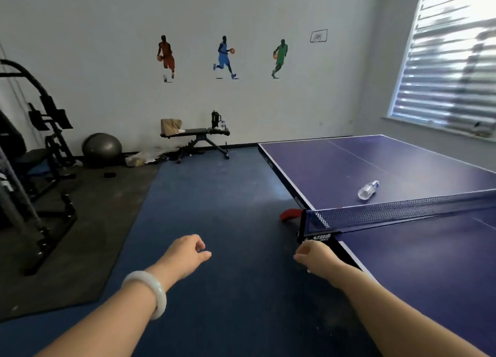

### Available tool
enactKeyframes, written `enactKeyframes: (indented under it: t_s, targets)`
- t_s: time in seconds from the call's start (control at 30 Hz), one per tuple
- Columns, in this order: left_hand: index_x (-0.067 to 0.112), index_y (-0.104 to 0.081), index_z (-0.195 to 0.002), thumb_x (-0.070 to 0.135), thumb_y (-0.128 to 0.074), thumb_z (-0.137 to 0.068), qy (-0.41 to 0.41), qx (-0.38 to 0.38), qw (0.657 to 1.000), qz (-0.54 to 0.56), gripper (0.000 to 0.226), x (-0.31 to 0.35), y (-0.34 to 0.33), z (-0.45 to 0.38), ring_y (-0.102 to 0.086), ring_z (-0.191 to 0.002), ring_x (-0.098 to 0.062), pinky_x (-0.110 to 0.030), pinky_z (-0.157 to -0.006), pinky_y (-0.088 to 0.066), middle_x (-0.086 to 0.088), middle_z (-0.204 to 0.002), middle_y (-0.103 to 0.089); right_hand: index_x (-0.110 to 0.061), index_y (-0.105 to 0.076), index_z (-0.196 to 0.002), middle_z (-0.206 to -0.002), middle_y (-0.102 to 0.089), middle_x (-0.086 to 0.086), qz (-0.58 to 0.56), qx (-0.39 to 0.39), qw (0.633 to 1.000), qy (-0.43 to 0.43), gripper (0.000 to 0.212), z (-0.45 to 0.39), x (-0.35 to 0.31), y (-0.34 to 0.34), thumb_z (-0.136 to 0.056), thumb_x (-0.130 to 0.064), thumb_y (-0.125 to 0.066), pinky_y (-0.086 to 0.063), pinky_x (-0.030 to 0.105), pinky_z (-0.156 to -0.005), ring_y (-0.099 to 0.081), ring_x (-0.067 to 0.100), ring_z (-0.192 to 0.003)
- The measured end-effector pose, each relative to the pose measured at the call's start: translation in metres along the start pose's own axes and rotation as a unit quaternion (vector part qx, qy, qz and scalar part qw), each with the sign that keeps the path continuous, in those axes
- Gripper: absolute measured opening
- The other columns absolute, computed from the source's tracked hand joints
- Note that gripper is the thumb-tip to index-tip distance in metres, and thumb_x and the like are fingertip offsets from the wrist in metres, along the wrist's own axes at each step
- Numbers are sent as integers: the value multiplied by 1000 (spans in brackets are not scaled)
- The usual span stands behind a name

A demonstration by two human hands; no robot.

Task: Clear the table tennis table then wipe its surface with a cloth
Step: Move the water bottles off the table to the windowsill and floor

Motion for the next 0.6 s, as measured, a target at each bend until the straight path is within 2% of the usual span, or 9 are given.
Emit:
enactKeyframes:
  t_s: [0.13, 0.23, 0.37, 0.5, 0.6]
  targets:
    - [18, -59, -109, 36, -61, -92, -43, -44, 998, 3, 25, 24, -22, -93, -57, -100, -12, -25, -82, -49, 4, -112, -58, -11, -67, -93, -97, -68, 7, 12, 15, 999, -32, 13, -69, 0, 12, -89, -23, -67, -54, 36, -81, -62, 21, -82]
    - [18, -60, -108, 36, -62, -92, -73, -62, 995, 7, 25, 45, -36, -168, -58, -101, -13, -25, -82, -50, 5, -111, -58, -2, -71, -96, -99, -71, 15, 17, 31, 998, -42, 21, -143, -6, 30, -90, -20, -64, -55, 37, -82, -67, 26, -89]
    - [18, -59, -110, 36, -61, -92, -100, -82, 992, -3, 25, 70, -52, -272, -56, -104, -12, -24, -88, -47, 4, -114, -58, -21, -65, -92, -100, -68, 1, -11, 56, 998, -21, 7, -252, -20, 52, -89, -27, -64, -56, 37, -85, -64, 19, -91]
    - [21, -57, -107, 37, -60, -93, -109, -92, 990, -24, 21, 99, -49, -378, -55, -104, -10, -20, -86, -44, 6, -114, -57, -22, -62, -89, -95, -65, 2, -34, 45, 998, -41, 6, -351, -24, 73, -90, -28, -64, -57, 33, -76, -62, 16, -78]
    - [22, -58, -105, 36, -62, -92, -120, -92, 988, -12, 20, 124, -49, -451, -56, -102, -10, -18, -81, -41, 6, -112, -59, -25, -57, -79, -91, -63, 1, -47, 52, 996, -59, 14, -414, -17, 90, -91, -26, -64, -48, 26, -70, -59, 16, -77]
Point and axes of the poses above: each hand's wrist, its own z-axis away from the middle knuckle, its own y-axis out of the back of the hand, x = y × z, the point moved 6 cm from there along -z, towards the middle knuckle
